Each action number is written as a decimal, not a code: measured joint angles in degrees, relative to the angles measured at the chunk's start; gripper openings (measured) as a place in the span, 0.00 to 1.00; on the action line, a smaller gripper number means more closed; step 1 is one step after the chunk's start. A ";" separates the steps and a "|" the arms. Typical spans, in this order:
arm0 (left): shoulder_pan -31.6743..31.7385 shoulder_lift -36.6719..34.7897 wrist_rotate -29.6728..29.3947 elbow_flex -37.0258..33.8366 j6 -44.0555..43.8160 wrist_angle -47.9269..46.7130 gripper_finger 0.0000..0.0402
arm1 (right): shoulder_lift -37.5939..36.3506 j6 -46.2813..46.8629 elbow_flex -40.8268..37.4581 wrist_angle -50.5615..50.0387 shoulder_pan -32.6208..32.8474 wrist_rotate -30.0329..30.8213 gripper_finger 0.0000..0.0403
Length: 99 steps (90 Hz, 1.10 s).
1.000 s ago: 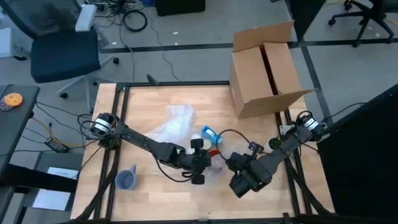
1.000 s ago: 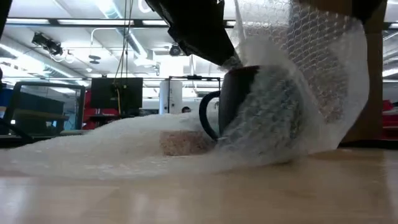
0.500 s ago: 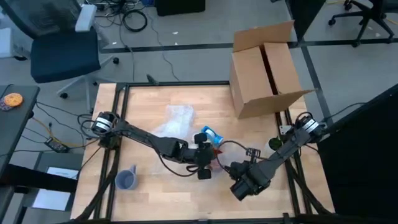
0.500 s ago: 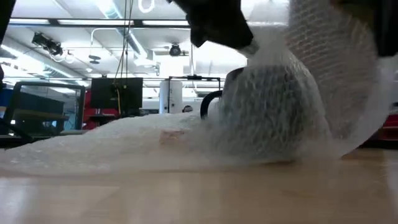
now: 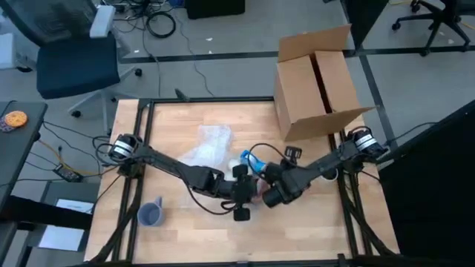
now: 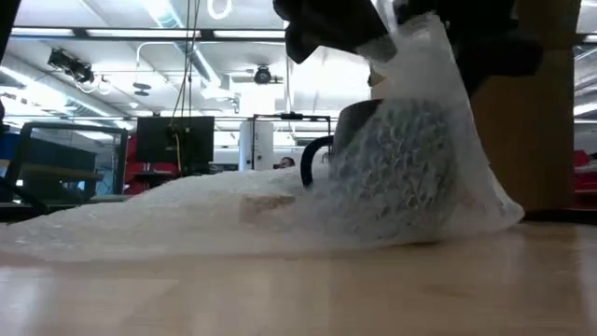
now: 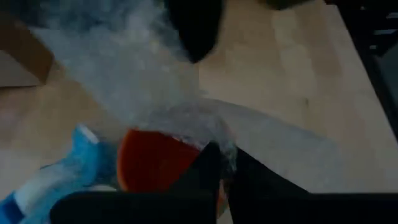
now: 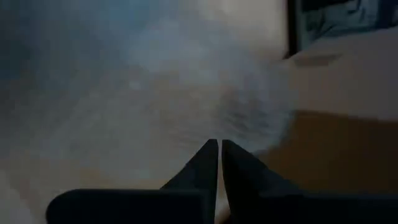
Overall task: Wrap mug
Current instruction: Wrap the black mug with the transparent bubble wrap
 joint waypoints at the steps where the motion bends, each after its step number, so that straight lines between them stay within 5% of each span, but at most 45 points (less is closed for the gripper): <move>1: -0.10 0.00 0.00 0.00 -0.02 0.08 0.00 | 0.00 -0.21 0.01 0.04 -0.11 0.02 0.00; 47: -2.14 0.00 2.60 -0.04 -2.28 1.71 0.00 | 0.00 -4.17 7.22 2.86 6.22 -3.77 0.00; 99: -5.53 -0.24 5.48 -0.09 -1.30 9.15 0.00 | 0.03 23.14 2.75 -0.16 18.19 -8.67 0.00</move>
